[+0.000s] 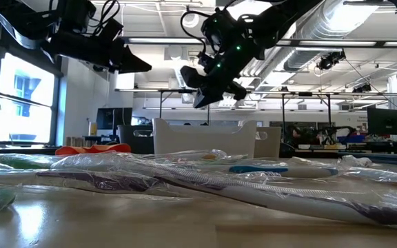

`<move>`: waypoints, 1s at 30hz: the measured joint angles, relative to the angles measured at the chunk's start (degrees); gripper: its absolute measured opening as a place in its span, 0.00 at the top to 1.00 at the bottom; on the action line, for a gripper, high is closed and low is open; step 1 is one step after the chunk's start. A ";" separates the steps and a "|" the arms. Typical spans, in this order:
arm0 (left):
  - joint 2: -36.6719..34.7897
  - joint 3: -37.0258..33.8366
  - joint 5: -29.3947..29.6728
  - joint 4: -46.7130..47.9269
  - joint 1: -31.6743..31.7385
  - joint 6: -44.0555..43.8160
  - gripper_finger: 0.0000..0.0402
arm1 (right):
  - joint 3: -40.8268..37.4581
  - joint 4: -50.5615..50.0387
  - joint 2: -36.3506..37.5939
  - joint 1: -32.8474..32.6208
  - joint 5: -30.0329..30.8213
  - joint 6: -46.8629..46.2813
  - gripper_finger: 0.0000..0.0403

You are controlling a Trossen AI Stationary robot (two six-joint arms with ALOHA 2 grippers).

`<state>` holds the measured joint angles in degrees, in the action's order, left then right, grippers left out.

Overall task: Pick & Place Toothbrushes
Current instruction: Put the toothbrush into the white bin

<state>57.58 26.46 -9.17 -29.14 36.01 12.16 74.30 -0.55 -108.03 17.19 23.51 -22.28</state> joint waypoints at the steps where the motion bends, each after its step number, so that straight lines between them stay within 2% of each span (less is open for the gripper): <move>1: 0.00 0.00 -0.02 0.03 0.00 0.00 0.58 | 0.01 0.40 0.00 -0.09 -0.04 0.06 0.98; 14: 0.00 0.00 -0.15 1.03 -0.02 -0.59 0.58 | 0.00 3.47 0.00 -1.45 -1.40 3.20 0.98; 24: 0.00 0.00 -0.33 2.31 -0.02 -0.44 0.58 | 0.00 6.34 0.00 -7.47 -1.74 10.51 0.98; 30: 0.00 0.00 -0.31 2.34 -0.02 -0.44 0.58 | 0.02 6.23 0.04 -9.05 -7.11 10.77 0.98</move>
<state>57.58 26.46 -9.47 -26.80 35.99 11.73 74.32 5.67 -107.98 8.14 16.40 -11.51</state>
